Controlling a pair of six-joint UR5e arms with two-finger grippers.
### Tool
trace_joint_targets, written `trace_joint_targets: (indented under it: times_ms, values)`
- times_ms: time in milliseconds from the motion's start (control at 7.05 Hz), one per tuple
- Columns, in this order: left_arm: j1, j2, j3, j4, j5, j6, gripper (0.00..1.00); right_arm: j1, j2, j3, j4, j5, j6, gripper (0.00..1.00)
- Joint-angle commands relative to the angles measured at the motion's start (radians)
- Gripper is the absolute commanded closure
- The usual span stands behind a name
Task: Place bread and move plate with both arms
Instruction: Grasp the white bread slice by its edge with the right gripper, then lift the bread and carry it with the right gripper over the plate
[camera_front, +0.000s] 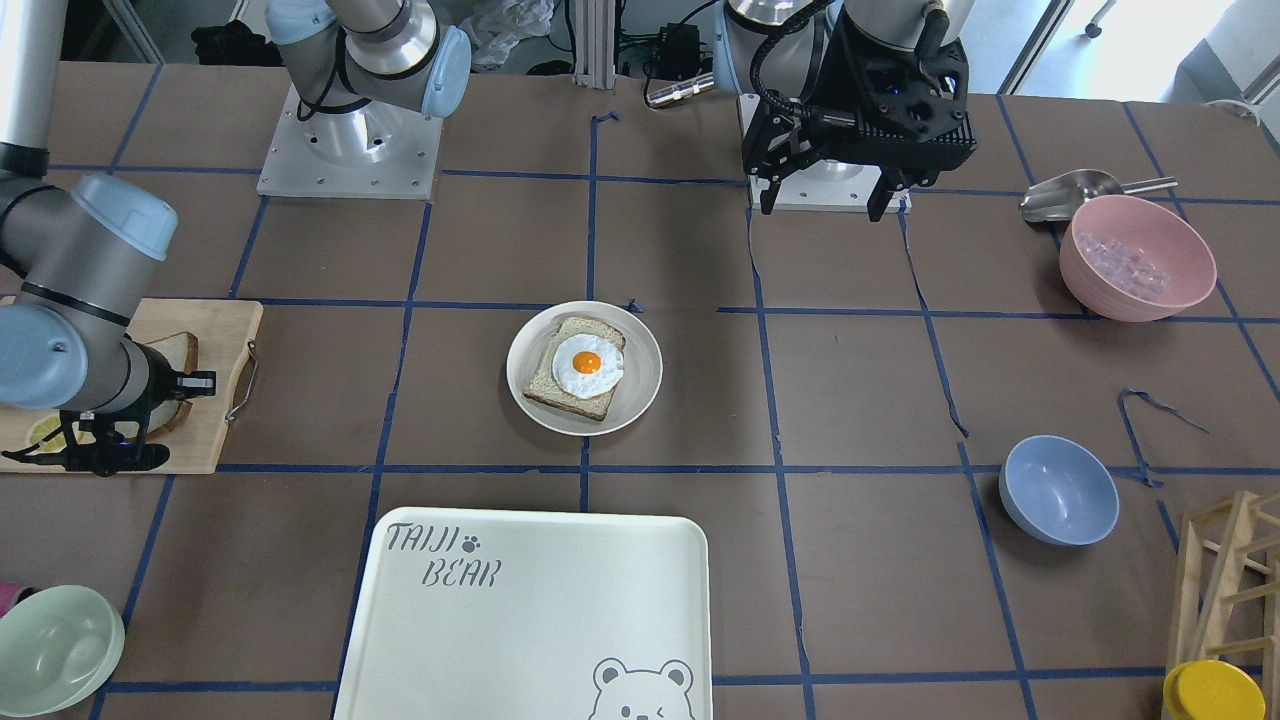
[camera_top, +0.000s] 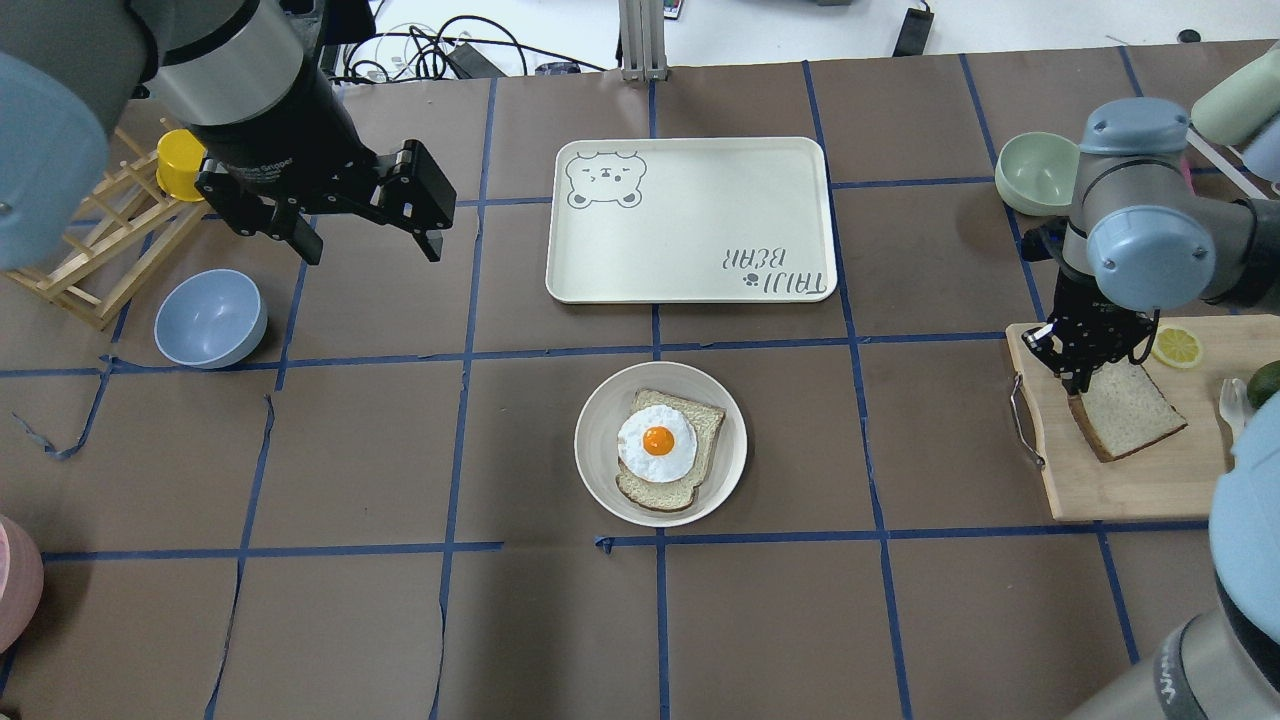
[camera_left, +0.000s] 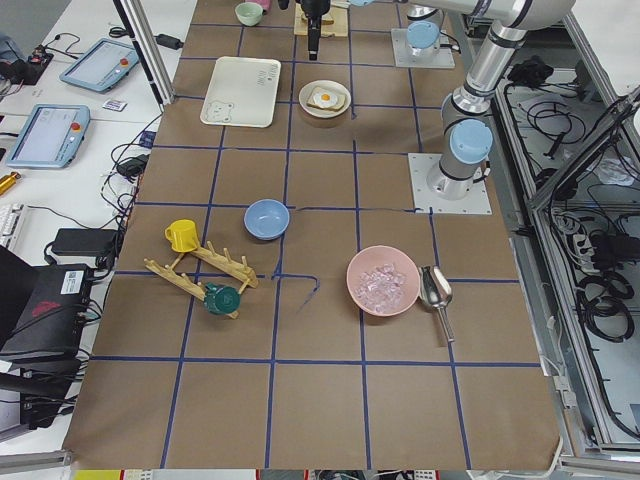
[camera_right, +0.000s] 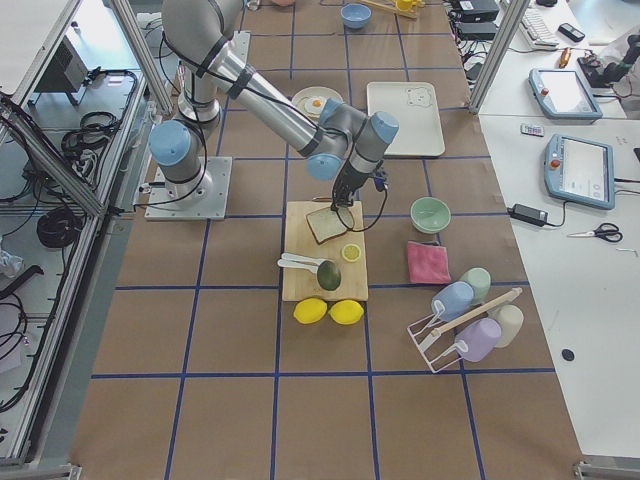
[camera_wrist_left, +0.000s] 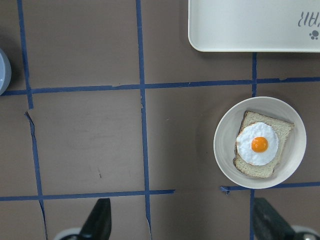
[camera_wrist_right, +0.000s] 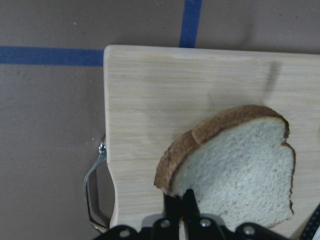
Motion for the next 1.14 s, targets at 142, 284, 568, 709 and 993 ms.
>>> trace_joint_targets:
  times_ms: [142,284,568,709,993]
  values:
    - [0.000,0.000,0.000,0.000,0.000,0.000,0.00,0.007,-0.061,-0.090,0.178,0.003,0.002,1.00]
    - [-0.001,-0.002,0.000,0.000,0.000,0.000,0.00,0.015,-0.063,-0.133,0.232,0.004,0.017,1.00]
    - [-0.001,-0.002,0.000,0.000,0.000,0.000,0.00,0.052,-0.066,-0.216,0.339,0.006,0.069,1.00]
    - [-0.001,0.000,0.000,0.000,0.000,0.000,0.00,0.087,-0.078,-0.241,0.392,0.031,0.154,1.00]
    - [-0.001,0.000,0.000,0.000,0.000,0.000,0.00,0.212,-0.109,-0.246,0.447,0.126,0.387,1.00]
